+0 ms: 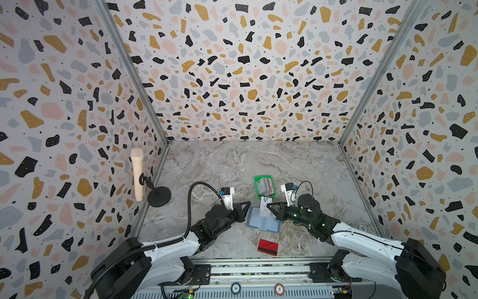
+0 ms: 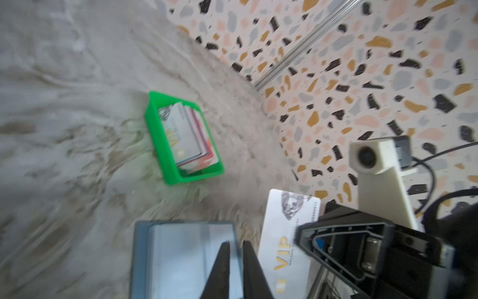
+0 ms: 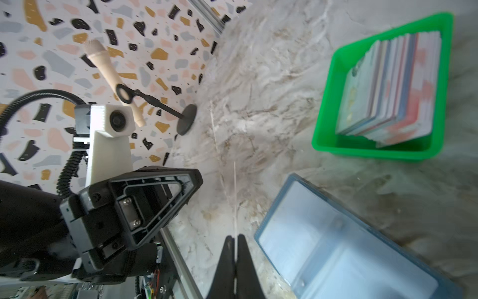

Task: Insert credit cards into a card holder
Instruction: Pick up the credit card from the storage box, then rotate the card holder at the bottom-center of the table.

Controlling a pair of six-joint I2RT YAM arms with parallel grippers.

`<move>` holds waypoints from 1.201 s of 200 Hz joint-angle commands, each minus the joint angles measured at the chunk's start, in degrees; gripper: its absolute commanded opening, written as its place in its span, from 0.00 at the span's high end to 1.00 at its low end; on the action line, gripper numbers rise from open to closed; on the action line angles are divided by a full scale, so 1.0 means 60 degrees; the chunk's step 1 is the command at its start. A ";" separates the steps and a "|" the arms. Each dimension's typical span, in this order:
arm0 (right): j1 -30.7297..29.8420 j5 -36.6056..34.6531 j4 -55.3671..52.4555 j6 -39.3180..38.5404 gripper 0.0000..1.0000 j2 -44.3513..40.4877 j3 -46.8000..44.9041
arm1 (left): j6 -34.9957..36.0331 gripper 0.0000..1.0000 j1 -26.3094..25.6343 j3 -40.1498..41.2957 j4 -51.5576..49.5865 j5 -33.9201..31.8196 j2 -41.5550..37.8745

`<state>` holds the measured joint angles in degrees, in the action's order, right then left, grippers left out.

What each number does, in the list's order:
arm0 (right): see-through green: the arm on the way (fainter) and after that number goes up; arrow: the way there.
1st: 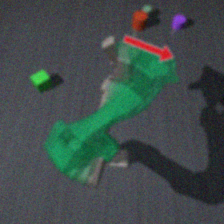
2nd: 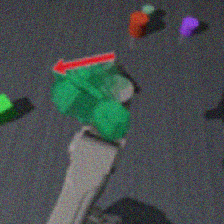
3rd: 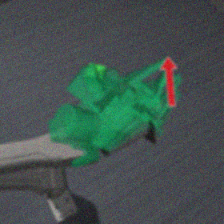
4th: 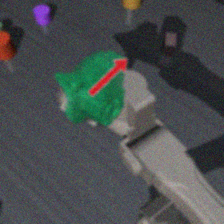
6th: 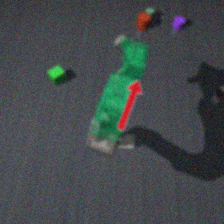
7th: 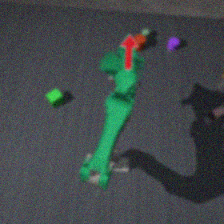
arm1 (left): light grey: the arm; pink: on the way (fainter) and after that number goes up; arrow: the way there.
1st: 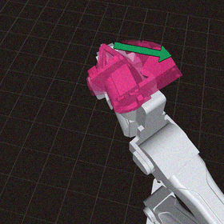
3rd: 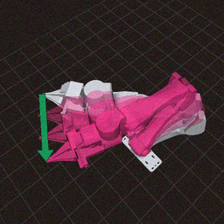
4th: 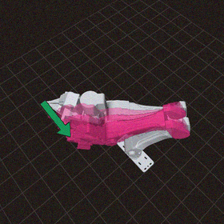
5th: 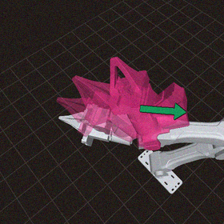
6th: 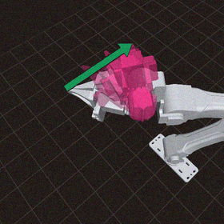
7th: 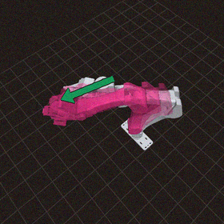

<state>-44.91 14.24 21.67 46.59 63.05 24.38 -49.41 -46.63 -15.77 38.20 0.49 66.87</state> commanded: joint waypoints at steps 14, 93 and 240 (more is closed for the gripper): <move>-0.0126 -0.0602 -0.0496 -0.0097 1.00 0.0103 0.0167 | 0.0669 0.94 0.0008 -0.0107 -0.0606 -0.0419 0.0781; 0.0125 -0.0734 -0.1037 -0.0419 1.00 -0.0777 -0.0163 | 0.0646 1.00 -0.0014 -0.0595 -0.1015 0.0260 0.2840; 0.1276 0.0885 -0.1126 -0.1902 1.00 0.0033 -0.0039 | 0.0029 1.00 -0.0810 -0.0667 -0.1846 0.0268 0.1607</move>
<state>-37.98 16.51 14.17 39.81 60.88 21.61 -51.40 -51.44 -17.65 27.40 3.86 75.55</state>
